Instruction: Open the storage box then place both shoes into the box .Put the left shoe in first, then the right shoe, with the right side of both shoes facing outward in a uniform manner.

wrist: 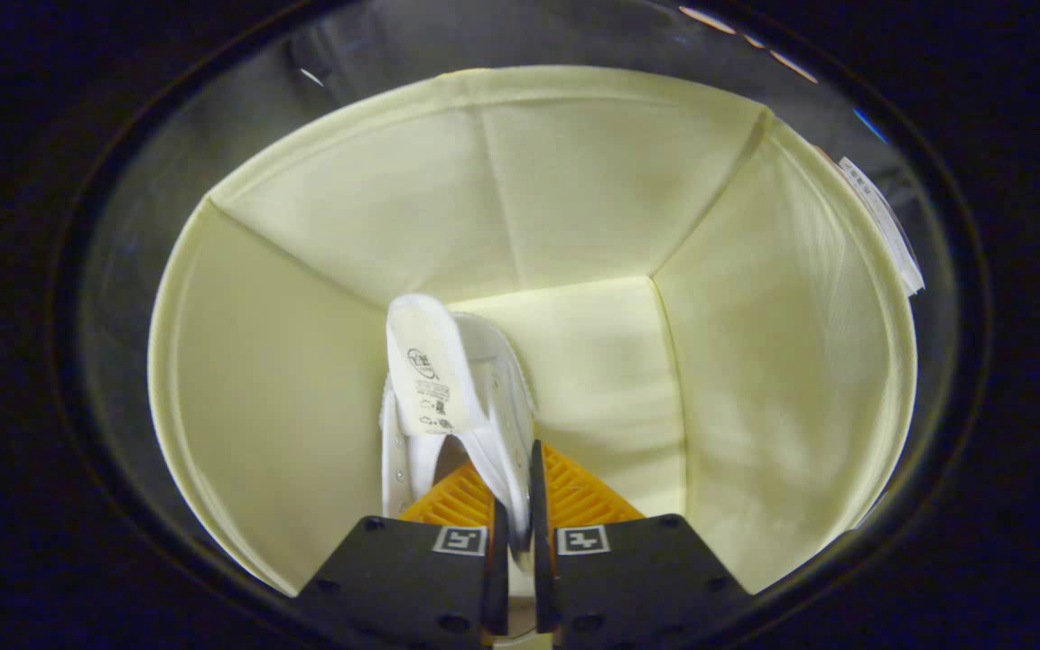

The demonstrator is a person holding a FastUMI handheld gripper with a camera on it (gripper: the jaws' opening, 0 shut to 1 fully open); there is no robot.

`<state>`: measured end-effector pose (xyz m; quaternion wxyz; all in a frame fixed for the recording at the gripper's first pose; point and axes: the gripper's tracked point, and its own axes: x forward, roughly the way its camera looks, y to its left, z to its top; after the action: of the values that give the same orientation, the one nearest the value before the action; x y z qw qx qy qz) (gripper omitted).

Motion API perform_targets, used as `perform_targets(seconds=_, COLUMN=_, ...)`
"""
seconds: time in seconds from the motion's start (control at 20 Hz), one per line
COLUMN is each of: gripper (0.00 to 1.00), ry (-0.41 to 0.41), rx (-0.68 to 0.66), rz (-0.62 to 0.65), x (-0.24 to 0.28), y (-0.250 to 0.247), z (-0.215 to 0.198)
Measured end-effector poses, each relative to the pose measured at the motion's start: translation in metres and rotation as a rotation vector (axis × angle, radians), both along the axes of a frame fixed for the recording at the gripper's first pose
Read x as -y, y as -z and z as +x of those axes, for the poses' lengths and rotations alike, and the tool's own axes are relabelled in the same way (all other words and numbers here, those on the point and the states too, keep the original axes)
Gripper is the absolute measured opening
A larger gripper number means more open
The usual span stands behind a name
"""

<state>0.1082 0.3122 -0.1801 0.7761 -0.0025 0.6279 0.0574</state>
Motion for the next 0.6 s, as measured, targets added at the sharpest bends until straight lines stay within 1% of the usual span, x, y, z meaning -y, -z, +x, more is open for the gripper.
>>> perform_targets(seconds=0.15, gripper=0.45, ry=0.052, rx=0.054, rz=0.000, x=0.009, y=-0.030, z=0.001)
perform_targets(seconds=0.2, gripper=0.59, ry=0.075, rx=0.081, rz=0.021, x=0.011, y=-0.042, z=0.003)
perform_targets(seconds=0.35, gripper=1.00, ry=0.126, rx=0.191, rz=0.156, x=0.004, y=-0.088, z=0.009)
perform_targets(seconds=0.45, gripper=1.00, ry=0.143, rx=0.283, rz=0.222, x=0.006, y=-0.119, z=0.012)
perform_targets(seconds=0.5, gripper=1.00, ry=0.145, rx=0.330, rz=0.227, x=0.013, y=-0.133, z=0.013)
perform_targets(seconds=0.6, gripper=1.00, ry=0.151, rx=0.424, rz=0.188, x=0.043, y=-0.157, z=0.009)
